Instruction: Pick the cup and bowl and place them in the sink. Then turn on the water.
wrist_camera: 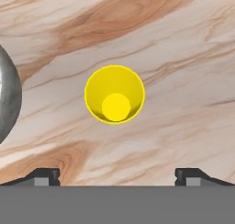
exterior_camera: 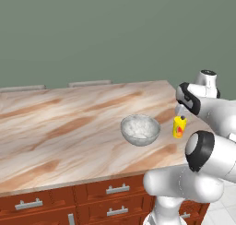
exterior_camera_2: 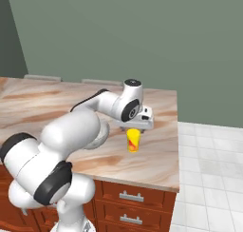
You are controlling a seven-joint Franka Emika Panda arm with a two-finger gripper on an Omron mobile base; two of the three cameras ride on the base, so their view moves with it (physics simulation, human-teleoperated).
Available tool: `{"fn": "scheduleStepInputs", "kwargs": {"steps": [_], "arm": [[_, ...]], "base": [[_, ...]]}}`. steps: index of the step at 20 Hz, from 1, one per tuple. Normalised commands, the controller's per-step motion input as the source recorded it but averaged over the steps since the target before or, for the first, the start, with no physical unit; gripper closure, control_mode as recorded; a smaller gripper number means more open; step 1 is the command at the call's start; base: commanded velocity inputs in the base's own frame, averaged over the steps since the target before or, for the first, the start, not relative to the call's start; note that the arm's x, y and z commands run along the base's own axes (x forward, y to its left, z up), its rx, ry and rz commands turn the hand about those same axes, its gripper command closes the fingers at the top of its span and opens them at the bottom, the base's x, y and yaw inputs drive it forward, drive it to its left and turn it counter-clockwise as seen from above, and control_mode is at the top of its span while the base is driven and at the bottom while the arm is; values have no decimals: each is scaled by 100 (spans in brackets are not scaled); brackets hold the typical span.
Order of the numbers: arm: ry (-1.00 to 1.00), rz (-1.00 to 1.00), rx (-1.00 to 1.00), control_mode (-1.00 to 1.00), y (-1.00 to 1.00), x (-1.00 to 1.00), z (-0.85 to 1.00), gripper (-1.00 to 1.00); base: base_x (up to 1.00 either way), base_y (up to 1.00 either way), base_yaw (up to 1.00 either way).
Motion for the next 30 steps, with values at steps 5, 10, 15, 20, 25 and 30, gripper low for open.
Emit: {"fn": "scheduleStepInputs", "kwargs": {"steps": [5,10,15,20,25,30], "arm": [[0,-3,0,-100,-21,33,0,-100],[0,-3,0,-100,-18,33,-3,-100],[1,-2,0,-100,-12,28,-11,-100],[2,-1,0,-100,-3,19,-19,-100],[4,0,0,-100,-1,0,-17,-100],[5,0,0,-100,0,-1,-14,-100]], "base": [[0,0,0],[0,0,0],[0,0,0],[0,0,0],[0,0,0],[0,0,0]]}}
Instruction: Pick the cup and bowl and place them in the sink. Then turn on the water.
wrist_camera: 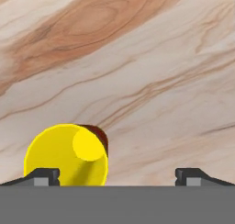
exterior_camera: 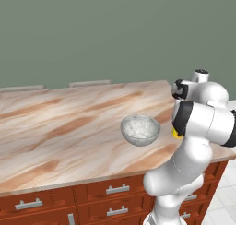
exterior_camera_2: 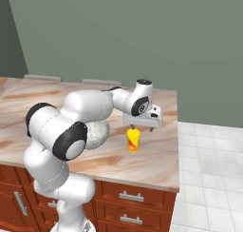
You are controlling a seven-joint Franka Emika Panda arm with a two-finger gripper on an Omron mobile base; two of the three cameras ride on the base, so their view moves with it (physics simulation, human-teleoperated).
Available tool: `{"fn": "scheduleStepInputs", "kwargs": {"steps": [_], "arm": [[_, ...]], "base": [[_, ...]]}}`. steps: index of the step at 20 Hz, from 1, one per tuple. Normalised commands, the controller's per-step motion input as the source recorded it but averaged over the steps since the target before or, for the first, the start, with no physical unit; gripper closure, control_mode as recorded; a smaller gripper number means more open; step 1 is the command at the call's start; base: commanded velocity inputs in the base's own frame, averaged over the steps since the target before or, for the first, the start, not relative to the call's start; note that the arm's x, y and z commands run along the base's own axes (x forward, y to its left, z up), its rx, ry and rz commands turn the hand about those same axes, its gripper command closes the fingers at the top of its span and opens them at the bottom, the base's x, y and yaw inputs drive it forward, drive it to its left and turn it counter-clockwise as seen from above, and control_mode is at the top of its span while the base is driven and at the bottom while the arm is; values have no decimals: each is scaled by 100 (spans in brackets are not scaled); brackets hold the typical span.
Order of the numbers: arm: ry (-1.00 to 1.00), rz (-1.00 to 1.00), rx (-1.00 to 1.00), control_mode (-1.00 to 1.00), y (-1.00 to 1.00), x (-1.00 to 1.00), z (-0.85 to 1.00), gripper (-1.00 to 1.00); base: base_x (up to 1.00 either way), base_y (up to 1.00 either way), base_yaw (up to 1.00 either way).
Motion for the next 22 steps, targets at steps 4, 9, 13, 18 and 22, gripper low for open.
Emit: {"fn": "scheduleStepInputs", "kwargs": {"steps": [4,9,13,18,22], "arm": [[4,0,0,-100,0,0,-20,-100],[0,0,0,-100,0,0,-21,-100],[0,0,0,-100,0,0,-21,-100],[0,0,0,-100,0,0,-23,-100],[0,0,0,-100,0,0,-17,-100]], "base": [[0,0,0],[0,0,0],[0,0,0],[0,0,0],[0,0,0]]}}
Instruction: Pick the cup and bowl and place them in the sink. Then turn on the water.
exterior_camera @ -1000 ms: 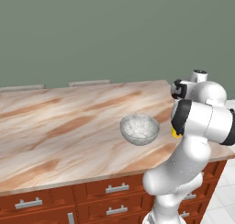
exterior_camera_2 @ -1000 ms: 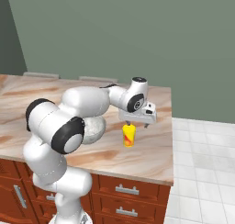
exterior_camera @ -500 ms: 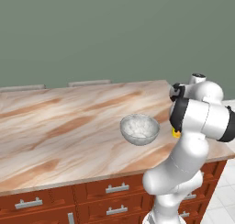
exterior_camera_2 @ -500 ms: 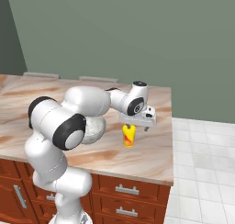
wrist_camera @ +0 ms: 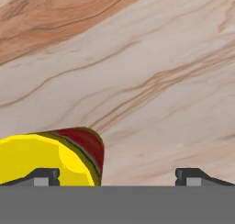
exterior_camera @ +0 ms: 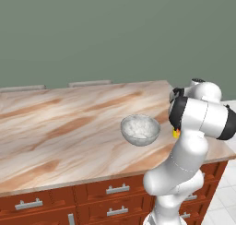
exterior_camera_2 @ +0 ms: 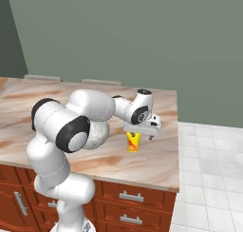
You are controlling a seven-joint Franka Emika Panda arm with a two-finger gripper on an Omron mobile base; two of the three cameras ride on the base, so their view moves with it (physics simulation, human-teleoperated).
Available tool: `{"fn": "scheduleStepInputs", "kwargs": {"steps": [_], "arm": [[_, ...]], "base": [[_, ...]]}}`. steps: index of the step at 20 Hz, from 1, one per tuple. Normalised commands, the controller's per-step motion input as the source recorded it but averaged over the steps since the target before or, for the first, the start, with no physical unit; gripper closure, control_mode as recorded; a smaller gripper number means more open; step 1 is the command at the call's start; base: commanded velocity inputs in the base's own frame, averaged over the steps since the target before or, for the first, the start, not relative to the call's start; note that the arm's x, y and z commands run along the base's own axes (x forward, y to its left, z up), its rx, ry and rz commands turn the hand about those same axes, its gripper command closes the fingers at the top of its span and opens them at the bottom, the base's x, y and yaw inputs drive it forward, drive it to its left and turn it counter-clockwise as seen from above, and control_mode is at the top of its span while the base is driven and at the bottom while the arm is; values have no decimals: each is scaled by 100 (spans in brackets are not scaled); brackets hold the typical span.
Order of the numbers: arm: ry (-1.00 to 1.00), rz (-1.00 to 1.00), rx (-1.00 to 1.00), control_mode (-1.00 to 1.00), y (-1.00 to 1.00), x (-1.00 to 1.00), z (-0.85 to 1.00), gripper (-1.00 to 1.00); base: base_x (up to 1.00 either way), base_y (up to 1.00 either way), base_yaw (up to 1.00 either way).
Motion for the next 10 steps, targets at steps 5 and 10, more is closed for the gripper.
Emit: {"fn": "scheduleStepInputs", "kwargs": {"steps": [5,10], "arm": [[0,0,0,-100,0,0,-14,-100],[0,0,0,-100,0,0,-8,100]], "base": [[0,0,0],[0,0,0]]}}
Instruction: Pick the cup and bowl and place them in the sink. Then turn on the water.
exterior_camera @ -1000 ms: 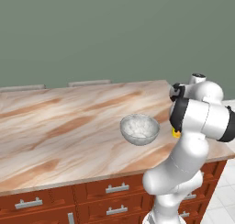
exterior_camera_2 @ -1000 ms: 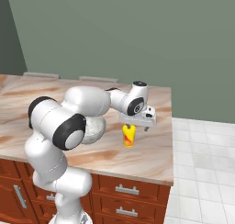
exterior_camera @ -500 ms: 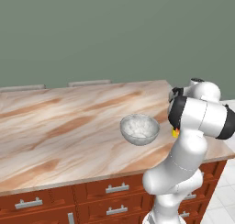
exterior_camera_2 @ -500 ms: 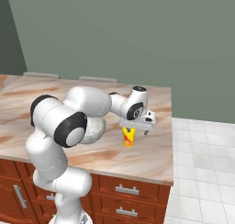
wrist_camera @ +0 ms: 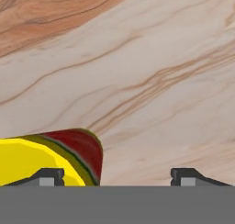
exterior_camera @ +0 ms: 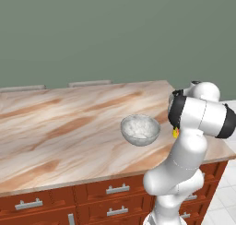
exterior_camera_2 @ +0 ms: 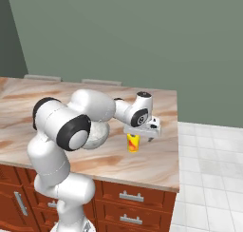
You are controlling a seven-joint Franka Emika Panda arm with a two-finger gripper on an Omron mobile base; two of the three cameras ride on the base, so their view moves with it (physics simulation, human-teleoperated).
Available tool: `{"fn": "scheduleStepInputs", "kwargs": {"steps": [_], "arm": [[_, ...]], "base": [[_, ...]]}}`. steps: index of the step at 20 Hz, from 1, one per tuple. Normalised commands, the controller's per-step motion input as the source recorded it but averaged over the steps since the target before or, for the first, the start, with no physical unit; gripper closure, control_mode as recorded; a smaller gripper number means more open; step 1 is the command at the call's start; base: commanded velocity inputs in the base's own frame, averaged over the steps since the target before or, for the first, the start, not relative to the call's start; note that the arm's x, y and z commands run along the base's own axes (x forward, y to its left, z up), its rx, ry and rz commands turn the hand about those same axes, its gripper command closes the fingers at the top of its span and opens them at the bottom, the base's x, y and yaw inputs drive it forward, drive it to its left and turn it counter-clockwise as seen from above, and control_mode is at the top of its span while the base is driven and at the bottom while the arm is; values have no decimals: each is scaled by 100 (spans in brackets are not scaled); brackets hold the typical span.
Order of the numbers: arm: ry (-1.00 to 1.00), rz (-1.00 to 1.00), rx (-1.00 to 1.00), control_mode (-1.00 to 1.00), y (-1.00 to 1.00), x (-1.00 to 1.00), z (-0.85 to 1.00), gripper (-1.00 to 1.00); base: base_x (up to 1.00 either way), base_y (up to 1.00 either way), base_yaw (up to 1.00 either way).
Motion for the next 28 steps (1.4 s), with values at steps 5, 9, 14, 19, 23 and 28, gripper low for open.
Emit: {"fn": "scheduleStepInputs", "kwargs": {"steps": [5,9,14,19,23,28], "arm": [[0,0,0,-100,0,0,0,100],[0,0,0,-100,0,-2,-1,100],[0,0,0,-100,0,0,9,100],[0,-2,0,-100,-2,-2,36,100],[1,-2,0,-100,-4,-2,53,100],[2,-5,0,-100,-1,-6,60,100]], "base": [[0,0,0],[0,0,0],[0,0,0],[0,0,0],[0,0,0],[0,0,0]]}}
